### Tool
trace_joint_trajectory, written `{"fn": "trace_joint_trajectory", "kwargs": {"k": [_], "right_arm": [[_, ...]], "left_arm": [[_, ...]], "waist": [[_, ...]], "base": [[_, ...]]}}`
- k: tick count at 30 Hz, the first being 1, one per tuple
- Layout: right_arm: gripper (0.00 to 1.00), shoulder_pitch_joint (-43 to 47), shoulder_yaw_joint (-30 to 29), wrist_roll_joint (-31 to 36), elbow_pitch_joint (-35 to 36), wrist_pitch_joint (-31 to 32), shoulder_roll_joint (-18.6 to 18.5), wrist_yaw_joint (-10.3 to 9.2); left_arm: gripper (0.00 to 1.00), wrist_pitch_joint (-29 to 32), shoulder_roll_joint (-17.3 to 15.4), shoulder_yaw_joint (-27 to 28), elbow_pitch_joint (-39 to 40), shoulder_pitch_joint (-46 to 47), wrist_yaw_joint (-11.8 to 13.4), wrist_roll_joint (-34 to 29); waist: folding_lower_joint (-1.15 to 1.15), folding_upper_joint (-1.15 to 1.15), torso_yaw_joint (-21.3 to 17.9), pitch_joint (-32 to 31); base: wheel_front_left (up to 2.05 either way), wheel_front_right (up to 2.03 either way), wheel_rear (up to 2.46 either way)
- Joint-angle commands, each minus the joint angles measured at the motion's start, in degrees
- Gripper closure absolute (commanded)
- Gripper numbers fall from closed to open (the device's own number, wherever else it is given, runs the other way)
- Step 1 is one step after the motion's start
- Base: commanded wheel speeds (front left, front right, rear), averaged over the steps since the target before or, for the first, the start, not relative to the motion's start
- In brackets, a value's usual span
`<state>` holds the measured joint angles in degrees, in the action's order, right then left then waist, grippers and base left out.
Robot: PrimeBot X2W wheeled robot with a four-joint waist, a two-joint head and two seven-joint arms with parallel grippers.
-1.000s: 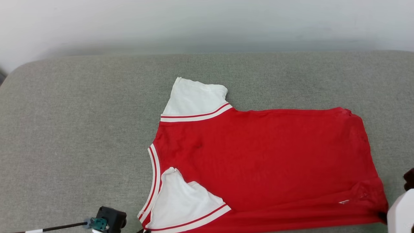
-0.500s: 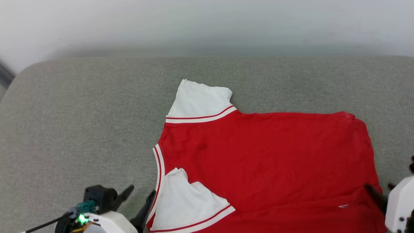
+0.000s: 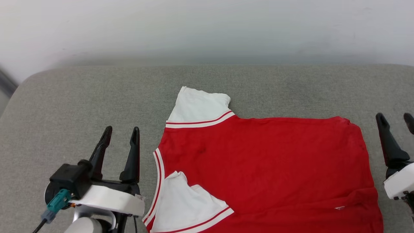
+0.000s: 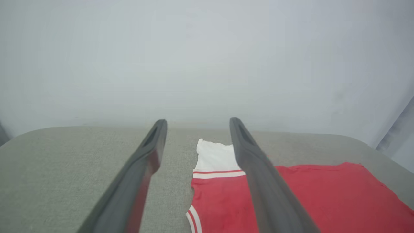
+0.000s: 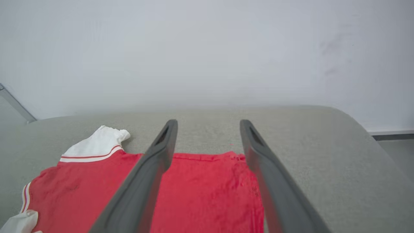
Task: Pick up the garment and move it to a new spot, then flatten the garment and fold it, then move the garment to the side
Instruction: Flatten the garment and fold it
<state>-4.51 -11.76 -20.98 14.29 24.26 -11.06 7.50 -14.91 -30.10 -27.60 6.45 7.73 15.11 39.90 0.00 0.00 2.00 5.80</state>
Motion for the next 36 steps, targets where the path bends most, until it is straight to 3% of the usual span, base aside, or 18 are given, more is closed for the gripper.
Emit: {"fn": "trace_joint_trajectory", "kwargs": {"k": [1, 9, 16, 20, 24, 31, 36], "right_arm": [[0.0, 0.5, 0.4, 0.8, 0.6, -4.4, 0.9, -0.01], [0.0, 2.7, 2.5, 6.1, -1.3, -20.7, 4.7, -0.02], [0.0, 1.4, 4.1, 5.7, -3.8, -25.1, 6.1, -0.02], [0.0, -0.6, 4.2, 5.1, -4.2, -26.3, 6.4, -0.02], [0.0, -2.4, 4.6, 5.0, -4.1, -26.8, 6.9, -0.01], [0.0, -5.7, 5.7, 4.6, -4.0, -27.6, 7.6, -0.01], [0.0, -7.9, 8.5, 4.5, -4.3, -28.4, 8.1, -0.02]], "left_arm": [[0.0, -0.3, 3.1, 3.1, 1.4, -1.8, -1.2, -2.5], [0.0, -0.3, 10.6, 12.0, 1.3, -5.3, -9.1, -9.5], [0.0, -0.3, 11.3, 14.6, -1.4, -2.9, -14.3, -12.0], [0.0, 0.6, 8.5, 14.9, -2.7, 1.8, -17.2, -12.5], [0.0, 6.1, 4.2, 15.3, -3.2, 9.1, -19.6, -11.2], [0.0, 25.5, -4.6, 10.1, -6.0, 27.5, -22.3, -6.1], [0.0, 41.2, -7.7, 5.4, -10.9, 39.0, -22.5, -0.3]], "waist": [[0.0, 0.0, -0.2, 0.3], [0.0, 0.0, -1.3, 1.9], [0.0, 0.0, -2.9, 4.5], [0.0, 0.0, -4.5, 8.0], [0.0, 0.0, -6.2, 12.2], [0.0, 0.0, -9.1, 18.9], [0.0, 0.0, -11.8, 22.4]], "base": [[0.0, 0.0, 0.0], [0.0, 0.0, 0.0], [0.0, 0.0, 0.0], [0.0, 0.0, 0.0], [0.0, 0.0, 0.0], [0.0, 0.0, 0.0], [0.0, 0.0, 0.0]]}}
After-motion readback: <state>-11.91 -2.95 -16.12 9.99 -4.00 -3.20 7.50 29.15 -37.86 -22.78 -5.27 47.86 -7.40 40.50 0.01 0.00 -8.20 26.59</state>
